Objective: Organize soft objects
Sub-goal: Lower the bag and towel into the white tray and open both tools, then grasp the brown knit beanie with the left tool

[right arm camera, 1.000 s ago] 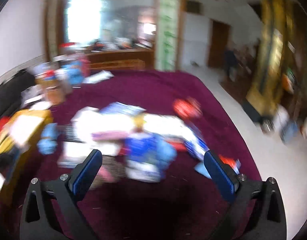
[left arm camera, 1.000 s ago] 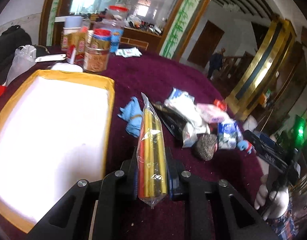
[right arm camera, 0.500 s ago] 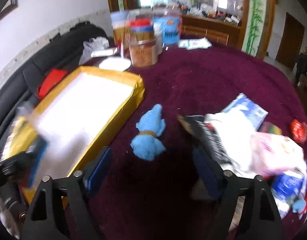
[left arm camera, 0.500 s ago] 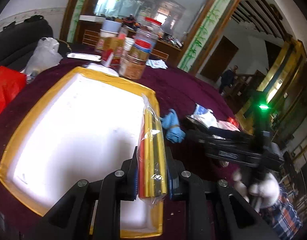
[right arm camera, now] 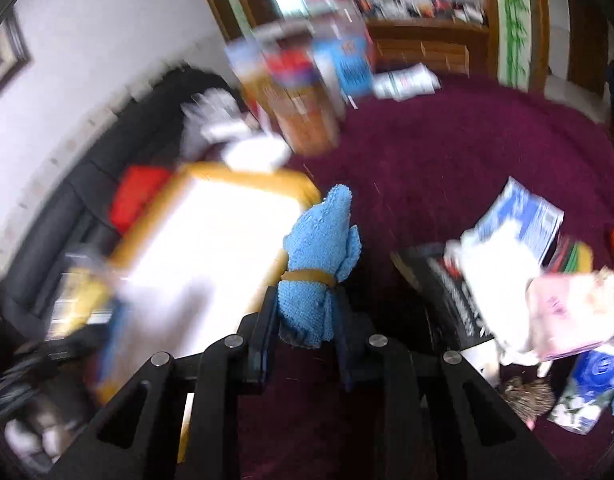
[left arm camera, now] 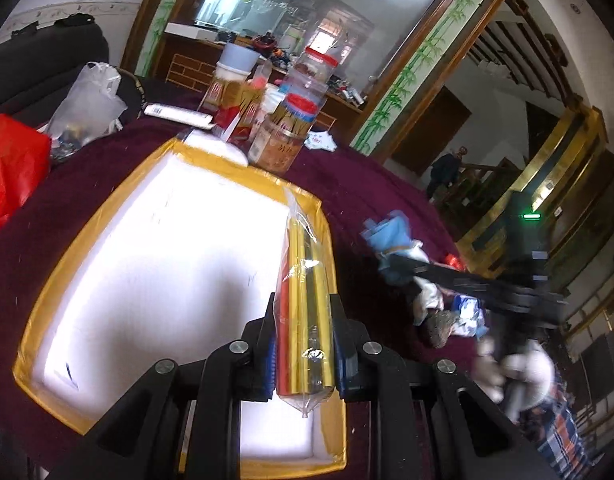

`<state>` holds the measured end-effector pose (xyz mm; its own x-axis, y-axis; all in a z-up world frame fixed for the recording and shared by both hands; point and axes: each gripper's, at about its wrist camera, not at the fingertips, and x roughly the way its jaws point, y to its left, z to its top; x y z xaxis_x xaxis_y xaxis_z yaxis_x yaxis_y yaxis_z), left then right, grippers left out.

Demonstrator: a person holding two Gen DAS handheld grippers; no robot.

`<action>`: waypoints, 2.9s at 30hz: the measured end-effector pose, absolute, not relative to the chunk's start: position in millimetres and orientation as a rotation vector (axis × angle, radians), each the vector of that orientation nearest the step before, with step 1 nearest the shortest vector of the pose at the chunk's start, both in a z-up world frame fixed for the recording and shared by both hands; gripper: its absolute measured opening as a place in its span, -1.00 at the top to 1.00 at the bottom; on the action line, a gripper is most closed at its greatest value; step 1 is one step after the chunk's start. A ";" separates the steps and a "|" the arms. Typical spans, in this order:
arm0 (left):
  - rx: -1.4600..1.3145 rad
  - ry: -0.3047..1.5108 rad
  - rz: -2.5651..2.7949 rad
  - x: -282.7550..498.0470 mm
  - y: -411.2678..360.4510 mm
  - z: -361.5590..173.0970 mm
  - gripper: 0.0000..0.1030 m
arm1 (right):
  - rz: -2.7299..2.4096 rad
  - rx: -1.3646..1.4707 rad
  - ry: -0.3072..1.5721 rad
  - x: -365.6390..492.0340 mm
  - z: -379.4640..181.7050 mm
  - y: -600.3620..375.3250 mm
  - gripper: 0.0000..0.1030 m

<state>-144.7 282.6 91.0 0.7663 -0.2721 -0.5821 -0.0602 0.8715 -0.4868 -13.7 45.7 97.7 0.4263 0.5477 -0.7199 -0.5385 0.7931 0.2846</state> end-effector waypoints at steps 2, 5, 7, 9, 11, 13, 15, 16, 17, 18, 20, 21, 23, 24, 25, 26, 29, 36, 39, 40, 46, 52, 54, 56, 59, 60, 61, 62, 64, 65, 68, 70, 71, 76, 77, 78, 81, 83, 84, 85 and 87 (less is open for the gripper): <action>-0.507 0.690 -0.138 -133.7 287.5 101.7 0.59 | 0.750 0.071 0.848 -25.1 140.4 46.6 0.53; -0.466 0.680 -0.139 -101.6 294.9 126.7 0.59 | 0.828 0.128 0.811 -23.9 197.2 64.2 0.53; -0.425 0.663 -0.119 -80.3 299.5 144.6 0.59 | 0.853 0.164 0.789 -18.8 233.9 76.8 0.53; -0.415 0.642 -0.104 -68.7 306.9 158.5 0.59 | 0.869 0.178 0.742 -19.4 270.5 87.7 0.53; -0.421 0.620 -0.102 -64.0 314.9 173.3 0.59 | 0.909 0.222 0.714 -23.4 311.7 91.7 0.52; -0.397 0.601 -0.097 -64.6 317.9 184.6 0.59 | 0.912 0.220 0.691 -27.8 339.3 92.6 0.52; -0.356 0.595 -0.090 -62.3 317.9 193.8 0.59 | 0.883 0.189 0.690 -28.2 349.9 96.8 0.52; -0.335 0.604 -0.087 -59.5 316.9 194.4 0.59 | 0.860 0.172 0.713 -23.3 341.4 102.6 0.52; -0.320 0.614 -0.086 -56.5 317.1 192.6 0.59 | 0.846 0.164 0.741 -17.7 331.7 107.0 0.52; -0.311 0.622 -0.082 -53.1 318.2 189.3 0.59 | 0.814 0.152 0.808 -7.9 302.3 115.3 0.52; -0.317 0.655 -0.071 -42.8 321.0 173.5 0.59 | 0.769 0.139 0.897 11.1 245.3 126.5 0.52; -0.337 0.675 -0.074 -37.8 323.9 163.1 0.59 | 0.757 0.135 0.934 20.7 224.2 130.8 0.52; -0.366 0.709 -0.079 -26.4 327.9 143.3 0.59 | 0.700 0.146 1.089 39.7 144.2 140.1 0.52; -0.382 0.733 -0.075 -19.6 329.4 128.0 0.59 | 0.680 0.153 1.127 45.5 124.4 141.4 0.52; -0.393 0.751 -0.074 -14.9 328.9 117.2 0.59 | 0.659 0.167 1.177 51.5 95.1 142.4 0.52; -0.406 0.774 -0.080 -8.6 328.5 102.0 0.59 | 0.645 0.175 1.207 56.0 74.5 143.2 0.52; -0.428 0.817 -0.105 5.9 319.4 77.8 0.59 | 0.606 0.154 1.209 63.3 55.9 145.4 0.52; -0.487 0.839 -0.146 32.3 302.6 56.0 0.09 | 0.550 0.038 1.154 72.8 53.1 153.0 0.44; -0.517 0.832 -0.125 32.9 302.4 52.6 -0.40 | 0.555 0.013 1.129 70.0 55.0 151.2 0.20; -0.528 0.834 -0.131 32.8 302.9 51.8 -0.42 | 0.560 0.005 1.118 67.7 53.1 152.1 0.09; -0.596 0.829 -0.096 14.3 315.2 43.6 -0.51 | 0.556 -0.053 1.072 55.0 53.7 151.9 0.00; -0.772 0.843 -0.018 -14.0 334.6 12.8 -0.51 | 0.572 -0.007 1.081 49.4 52.7 132.3 0.00; -0.813 0.813 0.018 -24.5 339.6 12.0 -0.51 | 0.593 0.005 1.070 45.6 52.5 126.2 0.00; -0.828 0.797 0.036 -30.4 340.8 11.2 -0.51 | 0.609 0.025 1.055 42.4 54.6 120.2 0.00; -0.793 0.788 0.075 -33.6 336.4 13.5 -0.51 | 0.614 0.105 0.987 32.3 73.5 93.9 -0.01; -0.781 0.785 0.084 -33.7 335.8 15.5 -0.51 | 0.618 0.123 0.957 26.8 82.8 81.9 -0.05; -0.780 0.780 0.084 -33.8 336.4 17.7 -0.51 | 0.616 0.138 0.920 19.4 94.3 64.6 -0.15; -0.782 0.767 0.084 -34.9 337.1 22.1 -0.51 | 0.605 0.143 0.888 13.3 103.0 50.6 -0.21; -0.785 0.736 0.078 -40.6 339.6 36.4 -0.51 | 0.546 0.129 0.787 -6.9 122.2 4.9 -0.52; -0.784 0.718 0.067 -43.6 338.2 43.5 -0.51 | 0.523 0.120 0.758 -11.9 125.9 -9.0 -0.61; -0.701 0.655 0.017 -59.1 312.5 83.4 -0.55 | 0.355 0.066 0.645 -30.8 130.6 -76.9 -0.80; -0.646 0.634 -0.026 -61.6 290.3 100.2 -0.88 | 0.269 0.079 0.639 -31.0 122.0 -115.9 -0.80; -0.602 0.634 -0.053 -62.6 270.9 109.2 -0.93 | 0.237 0.107 0.646 -28.6 116.1 -134.5 -0.80; -0.467 0.732 -0.196 -47.4 184.3 107.8 -0.94 | 0.145 0.316 0.663 -16.1 76.8 -207.6 -0.80; -0.451 0.761 -0.209 -42.0 168.7 101.1 -0.94 | 0.134 0.332 0.662 -13.9 69.6 -213.8 -0.80; -0.443 0.786 -0.215 -38.8 157.7 95.9 -0.94 | 0.128 0.339 0.659 -14.2 64.1 -216.0 -0.80; -0.431 0.882 -0.226 -22.8 123.2 70.4 -0.93 | 0.114 0.354 0.636 -15.1 44.6 -228.9 -0.80; -0.412 0.927 -0.210 -14.6 107.8 55.0 -0.93 | 0.097 0.356 0.667 -14.0 35.2 -233.1 -0.80; -0.404 0.940 -0.203 -14.0 101.1 51.0 -0.93 | 0.117 0.375 0.658 -12.4 35.3 -235.5 -0.80; -0.393 0.955 -0.192 -12.6 95.2 46.5 -0.92 | 0.110 0.373 0.649 -12.5 36.0 -236.4 -0.80; -0.365 0.957 -0.194 -13.8 83.9 46.7 -0.92 | 0.110 0.360 0.661 -12.8 34.8 -235.7 -0.80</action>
